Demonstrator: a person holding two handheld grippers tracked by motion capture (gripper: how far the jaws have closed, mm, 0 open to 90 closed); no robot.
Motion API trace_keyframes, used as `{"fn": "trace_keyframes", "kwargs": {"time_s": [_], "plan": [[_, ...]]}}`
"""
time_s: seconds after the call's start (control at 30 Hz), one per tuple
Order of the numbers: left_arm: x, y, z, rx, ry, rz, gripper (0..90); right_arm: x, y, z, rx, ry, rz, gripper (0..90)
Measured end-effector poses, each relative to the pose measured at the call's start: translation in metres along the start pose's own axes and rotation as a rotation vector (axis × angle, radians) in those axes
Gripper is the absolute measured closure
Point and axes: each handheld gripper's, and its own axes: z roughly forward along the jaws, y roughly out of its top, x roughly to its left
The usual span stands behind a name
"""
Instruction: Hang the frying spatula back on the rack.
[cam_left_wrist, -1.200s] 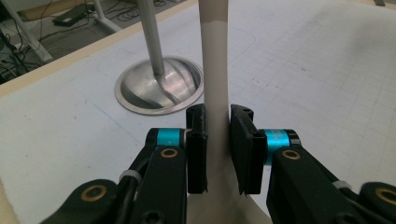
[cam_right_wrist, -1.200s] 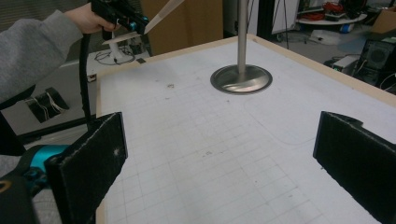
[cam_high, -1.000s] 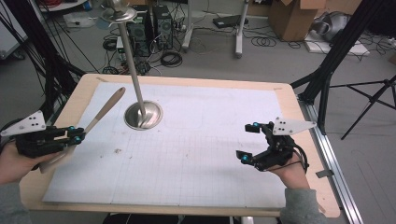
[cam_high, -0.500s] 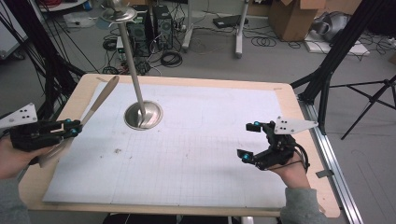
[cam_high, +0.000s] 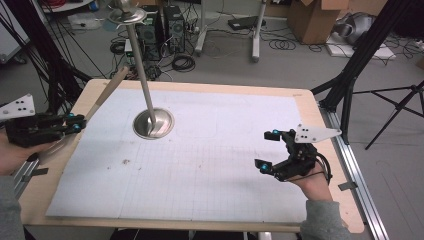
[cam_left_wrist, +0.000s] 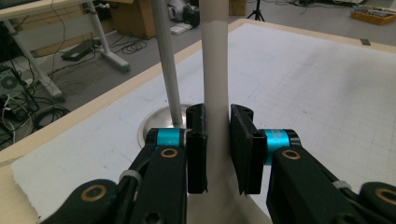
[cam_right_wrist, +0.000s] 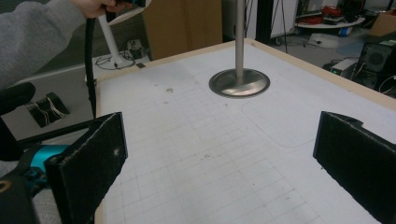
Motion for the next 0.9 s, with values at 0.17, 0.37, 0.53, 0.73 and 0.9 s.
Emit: {"fn": "trace_keyframes", "kwargs": {"time_s": [0.17,0.37,0.53,0.73,0.9], "plan": [[0.007,0.002,0.002,0.024,0.002,-0.006,76.5,-0.002,0.000,0.000,0.001,0.000,0.001,1.8],[0.015,0.010,0.000,0.019,-0.009,0.002,76.5,-0.004,-0.001,0.000,0.000,-0.003,0.009,1.8],[0.020,0.013,-0.004,0.015,-0.003,-0.006,76.5,-0.004,-0.001,-0.001,-0.006,-0.003,0.015,1.8],[0.027,0.016,-0.009,0.010,0.004,-0.018,76.5,-0.005,-0.001,0.001,-0.003,0.003,0.015,1.8],[0.036,0.023,-0.012,-0.002,-0.001,-0.019,76.5,-0.008,-0.001,0.000,-0.004,-0.002,0.019,1.8]]}}
